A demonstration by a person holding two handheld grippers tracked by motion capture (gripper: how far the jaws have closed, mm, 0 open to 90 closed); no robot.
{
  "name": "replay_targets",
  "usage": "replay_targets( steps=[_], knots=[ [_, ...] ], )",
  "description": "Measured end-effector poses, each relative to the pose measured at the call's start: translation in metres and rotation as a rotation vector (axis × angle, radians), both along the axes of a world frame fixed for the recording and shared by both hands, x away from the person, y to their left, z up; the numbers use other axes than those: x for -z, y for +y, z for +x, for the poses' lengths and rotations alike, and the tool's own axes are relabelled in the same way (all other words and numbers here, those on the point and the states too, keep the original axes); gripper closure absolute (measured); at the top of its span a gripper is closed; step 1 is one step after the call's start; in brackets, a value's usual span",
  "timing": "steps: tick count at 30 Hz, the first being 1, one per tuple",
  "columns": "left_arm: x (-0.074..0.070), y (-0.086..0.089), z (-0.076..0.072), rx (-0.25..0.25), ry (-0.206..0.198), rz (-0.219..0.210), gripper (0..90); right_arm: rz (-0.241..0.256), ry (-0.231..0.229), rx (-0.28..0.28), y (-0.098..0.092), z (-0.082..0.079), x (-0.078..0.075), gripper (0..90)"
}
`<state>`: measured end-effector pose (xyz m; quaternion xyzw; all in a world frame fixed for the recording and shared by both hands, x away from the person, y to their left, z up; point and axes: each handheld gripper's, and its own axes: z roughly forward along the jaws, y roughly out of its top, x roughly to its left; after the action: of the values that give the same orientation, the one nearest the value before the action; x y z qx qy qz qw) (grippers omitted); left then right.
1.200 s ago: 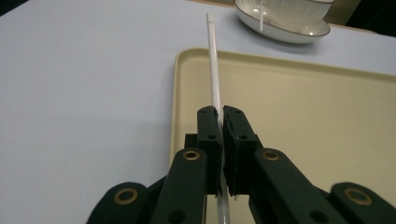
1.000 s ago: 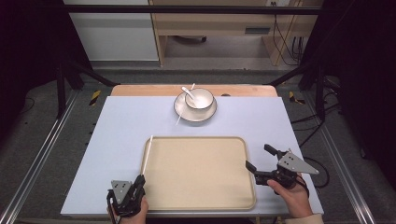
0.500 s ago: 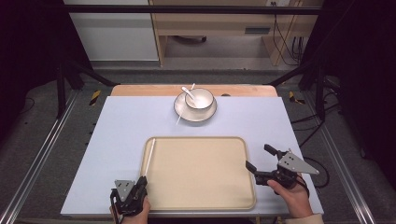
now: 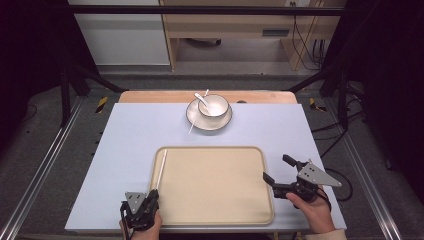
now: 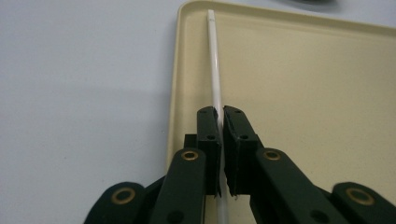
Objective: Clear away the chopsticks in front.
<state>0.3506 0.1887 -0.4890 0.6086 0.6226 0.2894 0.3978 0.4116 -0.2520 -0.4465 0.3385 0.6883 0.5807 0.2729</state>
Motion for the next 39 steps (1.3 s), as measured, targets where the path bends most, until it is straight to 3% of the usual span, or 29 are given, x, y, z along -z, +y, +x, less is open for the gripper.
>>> replay_targets(
  steps=[8,13,18,21,28,29,32,36,39],
  knots=[
    [-0.010,-0.003,0.002,0.019,-0.034,0.028,71.1,-0.002,0.004,-0.002,0.000,0.000,0.000,6.7],
    [-0.021,-0.006,0.011,0.048,-0.055,0.043,67.3,-0.005,0.004,-0.001,0.000,0.000,0.000,6.7],
    [-0.029,-0.012,0.025,0.108,-0.045,0.057,63.9,-0.005,0.002,0.002,-0.001,0.000,0.000,6.7],
    [-0.038,-0.016,0.041,0.160,-0.038,0.077,60.8,-0.010,0.004,0.003,-0.001,0.000,0.000,6.7],
    [-0.062,-0.028,0.098,0.302,-0.037,0.100,54.5,-0.012,0.006,0.005,-0.001,0.001,0.001,6.7],
    [-0.067,-0.029,0.111,0.317,-0.032,0.116,53.5,-0.011,0.007,0.005,-0.001,0.001,0.001,6.7],
    [-0.075,-0.035,0.132,0.352,-0.032,0.153,52.5,-0.019,0.005,0.005,-0.001,0.001,0.001,6.7],
    [-0.079,-0.046,0.165,0.401,-0.034,0.175,53.5,-0.025,0.010,0.008,-0.001,0.001,0.002,6.7],
    [-0.076,-0.051,0.185,0.428,-0.013,0.138,55.4,-0.037,0.009,0.004,0.000,0.002,0.002,6.6]
  ],
)
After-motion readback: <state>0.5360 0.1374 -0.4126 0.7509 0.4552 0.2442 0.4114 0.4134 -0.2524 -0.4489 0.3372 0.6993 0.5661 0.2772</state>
